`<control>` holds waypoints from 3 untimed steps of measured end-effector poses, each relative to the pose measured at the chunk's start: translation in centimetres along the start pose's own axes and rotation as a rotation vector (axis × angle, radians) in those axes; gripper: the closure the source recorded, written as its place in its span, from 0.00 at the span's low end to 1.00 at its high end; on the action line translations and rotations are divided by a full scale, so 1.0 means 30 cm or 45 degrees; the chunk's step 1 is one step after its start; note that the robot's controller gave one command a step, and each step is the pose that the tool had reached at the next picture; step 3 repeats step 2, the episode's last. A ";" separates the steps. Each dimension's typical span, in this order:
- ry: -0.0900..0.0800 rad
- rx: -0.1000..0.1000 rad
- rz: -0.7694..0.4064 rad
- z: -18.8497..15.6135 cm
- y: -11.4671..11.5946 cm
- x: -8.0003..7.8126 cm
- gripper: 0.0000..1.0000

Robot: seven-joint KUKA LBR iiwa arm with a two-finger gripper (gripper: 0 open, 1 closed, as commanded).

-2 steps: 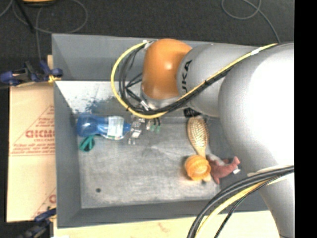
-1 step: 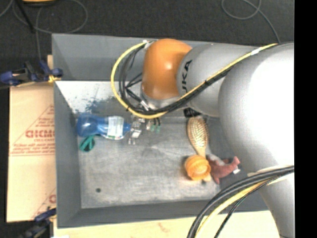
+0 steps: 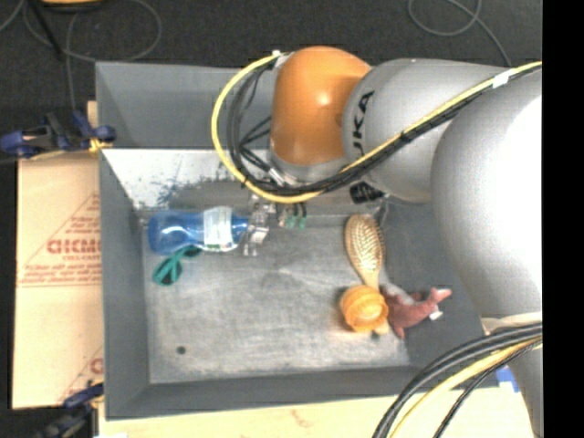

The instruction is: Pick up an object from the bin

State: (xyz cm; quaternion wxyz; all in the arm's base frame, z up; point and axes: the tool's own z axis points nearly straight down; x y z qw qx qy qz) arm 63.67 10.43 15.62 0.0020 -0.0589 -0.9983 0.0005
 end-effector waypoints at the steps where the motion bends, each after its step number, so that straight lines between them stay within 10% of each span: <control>1: -0.026 -0.007 0.000 0.064 0.009 -0.024 1.00; 2: -0.008 -0.003 0.001 -0.194 -0.014 0.017 1.00; 3: -0.008 -0.003 0.001 -0.194 -0.014 0.017 1.00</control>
Offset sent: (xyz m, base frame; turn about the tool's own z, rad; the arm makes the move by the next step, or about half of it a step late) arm -0.0061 -0.0036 0.0579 0.0026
